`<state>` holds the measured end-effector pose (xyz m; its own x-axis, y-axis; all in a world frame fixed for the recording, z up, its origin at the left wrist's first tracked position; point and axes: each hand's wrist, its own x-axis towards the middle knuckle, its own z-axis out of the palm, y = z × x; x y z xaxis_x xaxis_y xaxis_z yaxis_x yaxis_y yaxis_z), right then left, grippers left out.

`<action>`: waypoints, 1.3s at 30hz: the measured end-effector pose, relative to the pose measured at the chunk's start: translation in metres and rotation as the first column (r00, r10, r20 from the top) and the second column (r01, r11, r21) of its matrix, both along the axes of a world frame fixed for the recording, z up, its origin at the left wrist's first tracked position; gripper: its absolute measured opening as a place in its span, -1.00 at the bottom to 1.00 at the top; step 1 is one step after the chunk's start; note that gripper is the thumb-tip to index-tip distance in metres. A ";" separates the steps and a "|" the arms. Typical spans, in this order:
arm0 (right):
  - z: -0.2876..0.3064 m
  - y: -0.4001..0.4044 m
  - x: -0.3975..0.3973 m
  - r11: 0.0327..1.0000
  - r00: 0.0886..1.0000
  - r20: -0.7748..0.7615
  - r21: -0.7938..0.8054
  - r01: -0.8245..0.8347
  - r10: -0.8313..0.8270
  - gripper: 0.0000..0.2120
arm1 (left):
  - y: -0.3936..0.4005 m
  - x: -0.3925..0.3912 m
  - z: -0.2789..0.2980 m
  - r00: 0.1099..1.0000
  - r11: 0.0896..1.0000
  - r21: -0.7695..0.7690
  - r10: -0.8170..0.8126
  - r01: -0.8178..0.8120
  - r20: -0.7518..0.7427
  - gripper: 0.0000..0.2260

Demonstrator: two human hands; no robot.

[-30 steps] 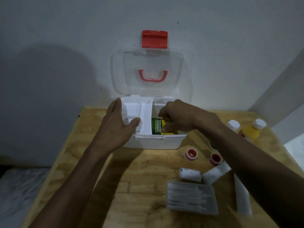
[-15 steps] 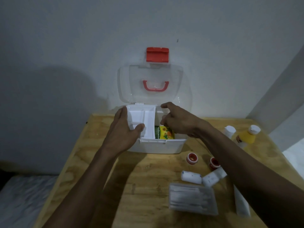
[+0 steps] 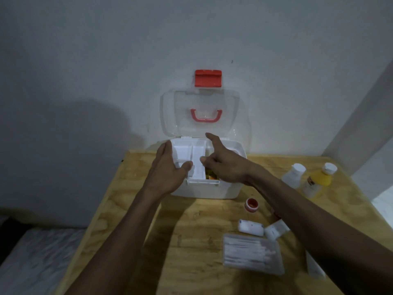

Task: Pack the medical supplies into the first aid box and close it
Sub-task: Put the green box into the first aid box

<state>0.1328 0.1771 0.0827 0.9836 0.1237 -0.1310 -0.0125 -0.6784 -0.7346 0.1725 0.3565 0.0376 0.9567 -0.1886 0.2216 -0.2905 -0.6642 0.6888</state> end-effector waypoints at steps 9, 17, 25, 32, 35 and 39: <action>0.003 0.002 -0.002 1.000 0.999 0.039 -0.023 0.004 -0.003 -0.34 | 0.001 0.001 0.000 1.000 1.000 0.013 -0.005 0.005 -0.005 -0.42; 0.024 -0.014 -0.069 0.989 0.862 0.485 0.052 0.139 -0.147 -0.59 | 0.004 0.000 0.012 0.997 0.998 0.067 0.010 -0.005 -0.078 -0.27; -0.026 -0.045 -0.183 0.972 0.891 0.387 0.105 0.211 -0.236 -0.61 | 0.000 -0.007 0.019 0.995 0.994 0.103 0.028 -0.018 -0.095 -0.24; -0.068 -0.048 -0.218 0.972 0.926 0.295 0.054 0.229 -0.235 -0.44 | -0.001 -0.013 0.024 0.996 0.996 0.095 0.006 0.003 -0.091 -0.35; -0.076 -0.050 -0.219 0.974 0.932 0.287 0.031 0.223 -0.223 -0.37 | -0.003 -0.016 0.025 0.997 0.995 0.095 0.011 -0.004 -0.079 -0.35; -0.084 -0.051 -0.218 0.977 0.941 0.263 0.038 0.209 -0.211 -0.34 | -0.002 -0.017 0.025 0.995 0.996 0.087 -0.003 0.011 -0.095 -0.39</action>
